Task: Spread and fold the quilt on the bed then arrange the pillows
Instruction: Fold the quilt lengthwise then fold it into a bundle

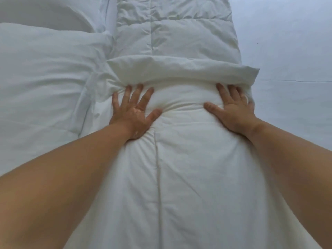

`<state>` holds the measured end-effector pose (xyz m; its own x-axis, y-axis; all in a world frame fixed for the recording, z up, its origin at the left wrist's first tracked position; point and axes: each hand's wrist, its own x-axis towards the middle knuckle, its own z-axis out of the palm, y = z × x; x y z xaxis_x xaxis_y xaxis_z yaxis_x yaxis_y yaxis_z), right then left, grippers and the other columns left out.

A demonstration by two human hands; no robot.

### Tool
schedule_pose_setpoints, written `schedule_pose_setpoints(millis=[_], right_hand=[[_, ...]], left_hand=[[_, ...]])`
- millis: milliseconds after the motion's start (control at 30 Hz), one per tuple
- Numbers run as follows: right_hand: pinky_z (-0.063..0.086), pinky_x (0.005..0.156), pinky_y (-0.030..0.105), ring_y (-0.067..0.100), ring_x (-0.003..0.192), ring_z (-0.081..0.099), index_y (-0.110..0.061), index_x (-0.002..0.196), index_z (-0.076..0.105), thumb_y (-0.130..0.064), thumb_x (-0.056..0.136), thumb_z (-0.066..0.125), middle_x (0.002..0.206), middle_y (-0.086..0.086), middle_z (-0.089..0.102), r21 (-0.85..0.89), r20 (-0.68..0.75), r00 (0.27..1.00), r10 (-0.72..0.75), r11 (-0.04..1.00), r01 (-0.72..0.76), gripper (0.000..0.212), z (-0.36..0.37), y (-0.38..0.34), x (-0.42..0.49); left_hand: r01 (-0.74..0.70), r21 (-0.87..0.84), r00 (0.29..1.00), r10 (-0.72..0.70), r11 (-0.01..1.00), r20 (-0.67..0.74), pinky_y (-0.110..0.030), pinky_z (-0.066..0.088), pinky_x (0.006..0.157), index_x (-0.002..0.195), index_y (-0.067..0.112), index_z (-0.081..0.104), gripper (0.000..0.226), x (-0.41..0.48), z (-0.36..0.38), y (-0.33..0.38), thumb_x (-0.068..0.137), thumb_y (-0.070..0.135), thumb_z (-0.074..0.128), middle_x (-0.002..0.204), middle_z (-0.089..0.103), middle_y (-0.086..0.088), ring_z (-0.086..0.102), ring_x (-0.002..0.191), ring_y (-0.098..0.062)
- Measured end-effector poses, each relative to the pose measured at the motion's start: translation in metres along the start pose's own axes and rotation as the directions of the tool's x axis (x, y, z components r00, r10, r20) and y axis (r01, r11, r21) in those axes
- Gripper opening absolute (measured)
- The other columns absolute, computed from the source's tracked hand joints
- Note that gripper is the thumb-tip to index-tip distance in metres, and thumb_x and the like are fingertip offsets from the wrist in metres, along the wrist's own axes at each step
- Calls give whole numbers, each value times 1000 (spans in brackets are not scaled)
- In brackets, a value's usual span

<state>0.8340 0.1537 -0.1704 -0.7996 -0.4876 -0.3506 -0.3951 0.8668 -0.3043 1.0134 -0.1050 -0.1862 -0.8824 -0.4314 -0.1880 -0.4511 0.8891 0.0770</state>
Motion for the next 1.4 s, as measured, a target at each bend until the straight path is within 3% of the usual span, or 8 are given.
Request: schedule_pose_setpoints(millis=[267, 400, 533, 667, 800, 967, 1133, 1400], right_hand=[[8, 126, 41, 13, 155, 0, -42, 157, 16, -87, 72, 38, 169, -8, 5, 73, -22, 991, -134, 988, 135, 98, -11, 26, -140], [17, 121, 30, 4, 151, 15, -44, 156, 15, -82, 66, 57, 166, -17, 12, 312, 12, 998, 64, 948, -64, 107, 13, 60, -266], [41, 100, 28, 7, 122, 54, -44, 140, 38, -83, 38, 77, 138, -16, 54, 600, 238, 941, 240, 726, -336, 116, 29, 91, -367], [55, 85, 19, 7, 111, 65, -35, 129, 53, -60, 31, 94, 116, -18, 73, 709, 457, 878, 141, 539, -456, 109, 45, 121, -416], [51, 100, 59, 30, 117, 66, -23, 134, 57, -37, 34, 102, 124, 8, 71, 747, 545, 836, 60, 418, -517, 111, 64, 141, -427], [54, 92, 61, 35, 110, 69, -8, 127, 60, -25, 32, 103, 120, 13, 72, 835, 501, 852, 151, 172, -522, 105, 84, 130, -432], [57, 92, 53, 32, 104, 72, -5, 114, 65, -12, 64, 84, 111, 13, 75, 891, 381, 901, 209, 176, -418, 54, 58, 115, -452], [55, 94, 55, 33, 100, 73, -2, 111, 67, -12, 67, 83, 104, 13, 77, 924, 280, 940, 192, 212, -319, 48, -31, 90, -540]], left_hand=[[-18, -224, 1000, 17, 974, -5, -53, 8, 121, 154, 38, 21, 80, -128, -32, -8, 84, 75, 22, 165, 13, 8, 6, 153, -15], [132, -415, 989, -91, 900, 116, -45, 15, 121, 152, 50, 14, 84, -268, -31, -16, 78, 82, 36, 164, 6, 17, 5, 152, -8], [504, -672, 864, -322, 543, 387, -29, 31, 111, 146, 57, 23, 108, -376, -28, -25, 49, 94, 56, 150, 33, 27, 33, 139, -2], [566, -806, 823, -171, 172, 542, -22, 45, 95, 136, 48, 41, 116, -441, -10, -21, 33, 72, 88, 129, 59, 32, 53, 124, 3], [615, -786, 775, -239, 66, 585, -29, 54, 84, 121, 27, 61, 115, -464, 17, -6, 16, 52, 99, 111, 74, 8, 67, 110, -15], [571, -817, 761, -321, -79, 563, -36, 50, 95, 115, 27, 67, 94, -462, 27, 16, 30, 52, 98, 111, 74, 8, 67, 106, -11], [473, -875, 792, -387, -98, 472, -43, 53, 96, 109, 23, 69, 53, -473, -1, 27, 61, 20, 92, 106, 76, 2, 70, 104, -20], [378, -925, 833, -420, -44, 361, -51, 54, 95, 113, 18, 70, 90, -541, -109, 44, 34, 49, 98, 107, 76, -3, 70, 104, -26]])
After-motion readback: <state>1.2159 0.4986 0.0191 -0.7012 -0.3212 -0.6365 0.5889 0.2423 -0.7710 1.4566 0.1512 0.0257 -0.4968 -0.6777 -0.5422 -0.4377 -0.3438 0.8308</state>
